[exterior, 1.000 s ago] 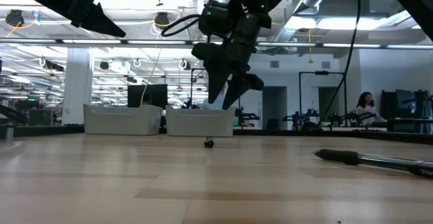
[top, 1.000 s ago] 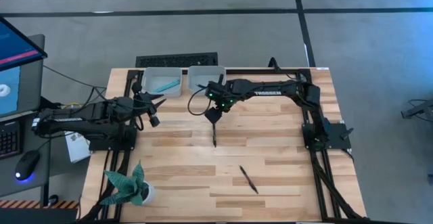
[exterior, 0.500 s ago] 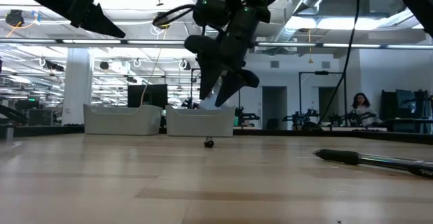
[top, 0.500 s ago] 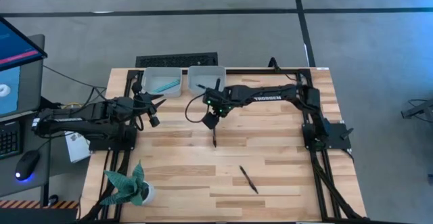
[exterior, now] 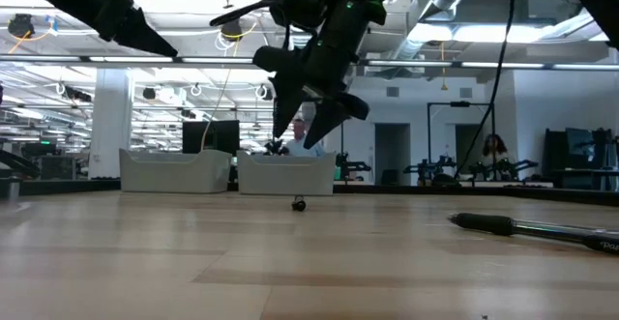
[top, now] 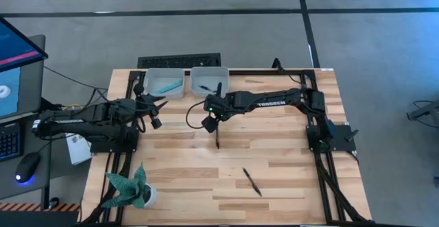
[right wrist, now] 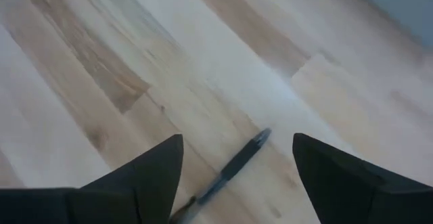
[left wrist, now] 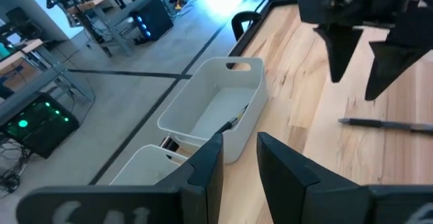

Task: Sort pens & pencils
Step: Put the top black pen into the right gray bin

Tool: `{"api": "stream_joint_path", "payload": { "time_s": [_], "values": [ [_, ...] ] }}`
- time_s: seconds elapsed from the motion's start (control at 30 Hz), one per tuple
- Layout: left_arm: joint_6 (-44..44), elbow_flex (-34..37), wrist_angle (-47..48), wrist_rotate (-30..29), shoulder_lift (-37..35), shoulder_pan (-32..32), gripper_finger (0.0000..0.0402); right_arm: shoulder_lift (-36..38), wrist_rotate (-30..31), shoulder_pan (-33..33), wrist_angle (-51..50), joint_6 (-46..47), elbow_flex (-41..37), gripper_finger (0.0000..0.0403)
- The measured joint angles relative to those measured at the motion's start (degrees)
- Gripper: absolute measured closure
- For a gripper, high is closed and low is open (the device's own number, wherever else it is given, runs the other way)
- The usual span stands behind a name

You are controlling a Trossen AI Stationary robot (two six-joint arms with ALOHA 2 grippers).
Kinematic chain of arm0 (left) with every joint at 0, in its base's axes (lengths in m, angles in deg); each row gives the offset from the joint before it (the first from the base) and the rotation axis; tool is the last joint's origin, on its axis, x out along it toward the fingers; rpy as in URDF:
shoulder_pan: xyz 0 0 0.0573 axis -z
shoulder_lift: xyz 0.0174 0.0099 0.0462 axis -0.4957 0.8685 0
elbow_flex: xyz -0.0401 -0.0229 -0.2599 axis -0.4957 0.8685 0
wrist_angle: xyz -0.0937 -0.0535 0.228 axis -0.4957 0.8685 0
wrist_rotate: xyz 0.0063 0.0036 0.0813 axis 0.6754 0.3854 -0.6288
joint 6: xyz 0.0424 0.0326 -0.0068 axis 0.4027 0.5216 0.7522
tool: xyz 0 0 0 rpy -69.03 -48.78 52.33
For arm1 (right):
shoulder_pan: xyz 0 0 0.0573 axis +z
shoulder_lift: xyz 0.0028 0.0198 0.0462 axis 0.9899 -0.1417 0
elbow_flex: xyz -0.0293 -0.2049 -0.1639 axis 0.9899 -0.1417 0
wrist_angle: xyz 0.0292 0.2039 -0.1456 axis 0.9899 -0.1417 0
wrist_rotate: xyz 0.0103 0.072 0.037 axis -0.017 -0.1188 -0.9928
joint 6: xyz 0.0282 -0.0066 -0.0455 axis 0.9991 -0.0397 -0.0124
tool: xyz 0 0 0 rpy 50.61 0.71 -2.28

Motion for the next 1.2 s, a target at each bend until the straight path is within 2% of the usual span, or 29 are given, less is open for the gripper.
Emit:
{"api": "stream_joint_path", "payload": {
  "time_s": [0.33, 0.8, 0.93, 1.2],
  "values": [
    [-0.12, 0.0, 2.57, -0.11, 0.0, -0.01, 0.0319, 0.0, -1.4, -0.44, -0.05, 18.59, 0.0, 0.0099],
    [1.03, 0.0, 2.39, -0.13, 0.0, 0.0, 0.0319, 0.0, 1.6, 2.97, -2.56, 27.83, 0.0, 0.0099],
    [2.38, 0.0, 2.39, -0.13, 0.0, 0.0, 0.0319, 0.0, 1.69, 4.42, -6.04, 31.37, -0.02, 0.0099],
    [5.0, 0.0, 2.37, -0.16, 0.0, 0.01, 0.0319, 0.0, 1.44, 8.6, -6.07, 37.74, -0.02, 0.0099]
  ]
}}
